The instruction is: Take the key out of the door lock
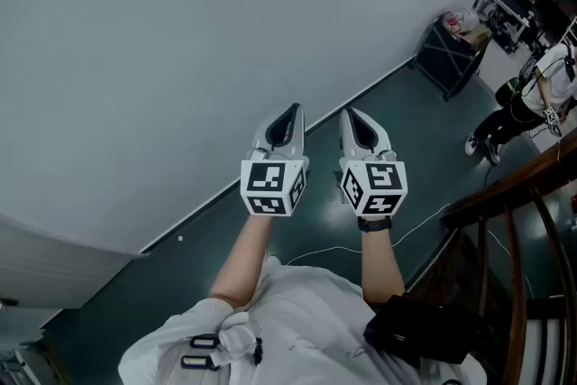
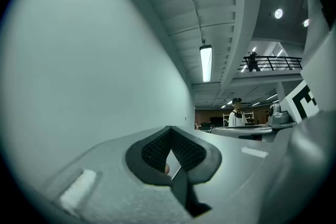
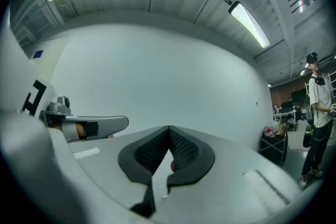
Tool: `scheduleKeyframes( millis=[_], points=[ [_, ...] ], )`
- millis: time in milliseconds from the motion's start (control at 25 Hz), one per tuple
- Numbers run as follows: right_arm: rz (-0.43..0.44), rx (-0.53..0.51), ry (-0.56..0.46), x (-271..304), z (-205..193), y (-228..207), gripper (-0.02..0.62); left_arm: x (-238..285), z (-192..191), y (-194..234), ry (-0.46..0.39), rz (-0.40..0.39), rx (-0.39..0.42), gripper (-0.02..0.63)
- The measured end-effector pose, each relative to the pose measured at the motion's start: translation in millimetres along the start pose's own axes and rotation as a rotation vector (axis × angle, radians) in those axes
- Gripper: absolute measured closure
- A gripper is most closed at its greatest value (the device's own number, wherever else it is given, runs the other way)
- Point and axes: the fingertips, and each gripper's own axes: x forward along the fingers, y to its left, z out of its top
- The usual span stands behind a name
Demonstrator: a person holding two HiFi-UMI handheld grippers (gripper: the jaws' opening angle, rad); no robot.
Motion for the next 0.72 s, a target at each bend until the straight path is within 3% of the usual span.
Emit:
scheduleKeyframes(
  millis=[440,720],
  points=[
    [0.053,0.007,0.026,50,-19,61,0.594,-16,-10,76,0.018,0.055,-0.019,0.606],
    [0.240,0.012,0.045,102,-34,83,0.594,-12,-24,122,0.021,0.234,-0.036,0.606]
  ],
)
